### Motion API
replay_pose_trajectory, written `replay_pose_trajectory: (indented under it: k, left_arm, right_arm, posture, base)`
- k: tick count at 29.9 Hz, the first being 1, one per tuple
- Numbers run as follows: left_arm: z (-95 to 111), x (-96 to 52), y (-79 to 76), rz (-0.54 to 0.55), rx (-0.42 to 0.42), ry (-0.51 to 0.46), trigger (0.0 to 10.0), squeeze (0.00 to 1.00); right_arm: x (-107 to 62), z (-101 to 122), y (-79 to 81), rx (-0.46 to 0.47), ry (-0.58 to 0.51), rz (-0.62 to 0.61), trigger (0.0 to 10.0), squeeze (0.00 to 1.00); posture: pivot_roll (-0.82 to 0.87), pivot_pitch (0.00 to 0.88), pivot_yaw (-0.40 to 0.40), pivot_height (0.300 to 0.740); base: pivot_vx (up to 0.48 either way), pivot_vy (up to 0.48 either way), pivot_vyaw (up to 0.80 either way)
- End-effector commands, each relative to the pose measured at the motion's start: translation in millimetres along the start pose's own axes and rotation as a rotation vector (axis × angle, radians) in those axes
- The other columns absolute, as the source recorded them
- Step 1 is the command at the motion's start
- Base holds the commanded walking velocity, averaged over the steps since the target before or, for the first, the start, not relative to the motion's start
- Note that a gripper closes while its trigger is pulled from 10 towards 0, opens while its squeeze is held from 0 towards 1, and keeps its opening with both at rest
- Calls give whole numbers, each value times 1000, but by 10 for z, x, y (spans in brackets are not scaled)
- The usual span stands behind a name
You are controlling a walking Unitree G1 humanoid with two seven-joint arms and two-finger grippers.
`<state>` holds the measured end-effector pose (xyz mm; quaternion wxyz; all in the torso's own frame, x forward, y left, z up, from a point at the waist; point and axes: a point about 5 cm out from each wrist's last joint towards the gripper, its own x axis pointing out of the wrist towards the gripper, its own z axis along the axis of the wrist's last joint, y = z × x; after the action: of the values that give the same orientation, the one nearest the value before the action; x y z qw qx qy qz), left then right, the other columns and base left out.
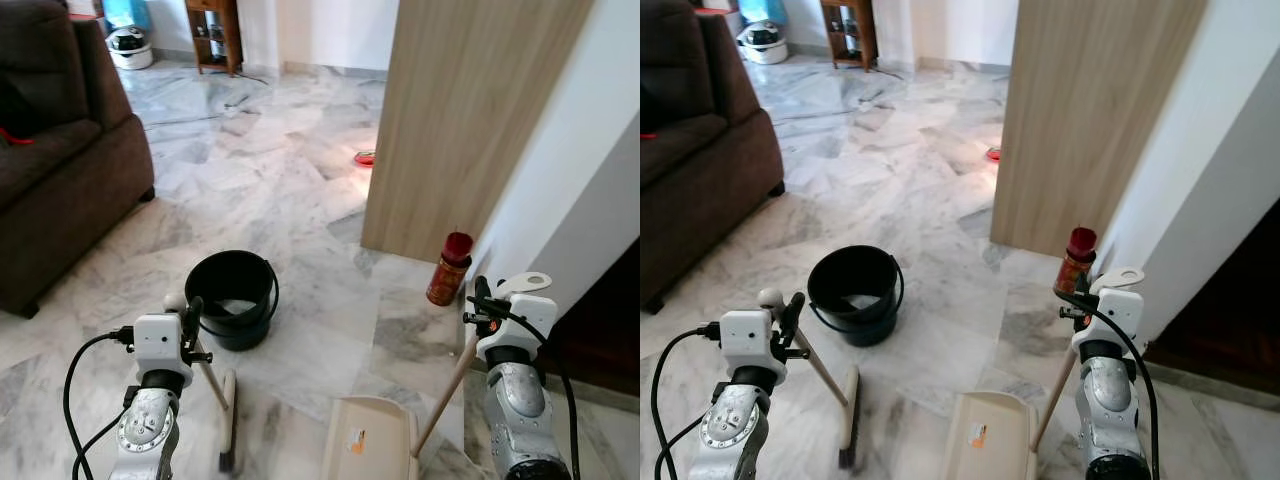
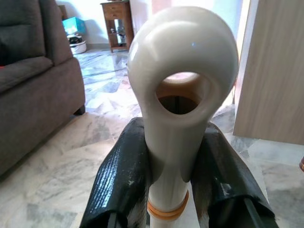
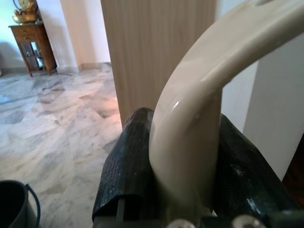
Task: Sweep floor
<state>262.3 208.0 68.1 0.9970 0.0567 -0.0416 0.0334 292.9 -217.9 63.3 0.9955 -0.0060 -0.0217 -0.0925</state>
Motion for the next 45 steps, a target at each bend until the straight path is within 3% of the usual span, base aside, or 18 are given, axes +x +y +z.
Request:
replay_pose_trajectory:
  k: [1,19,39,45]
  left_arm:
    - [90,52,-28,-10,7,-55,10000,0]
    - [167,96,-40,9,4,-87,10000,0]
    - [202,102,-53,36,-39,-96,10000,0]
    - [204,102,-59,36,-39,-92,10000,0]
  right_arm:
    - [23,59,-28,0,-35,-10,10000,0]
    - [81,147,-89,-24,-57,-29,10000,0]
    - [159,306,-7,-23,-110,1,10000,0]
    - [163,346,4,-19,-132,7,10000,0]
  posture:
    - [40,0,8,740]
    - [40,0,2,740]
    - [35,0,5,740]
    - [36,0,7,740]
  base:
    - [0,0,-800]
    - [0,-95,-800]
    - [0,0,-800]
    - [0,454,-174]
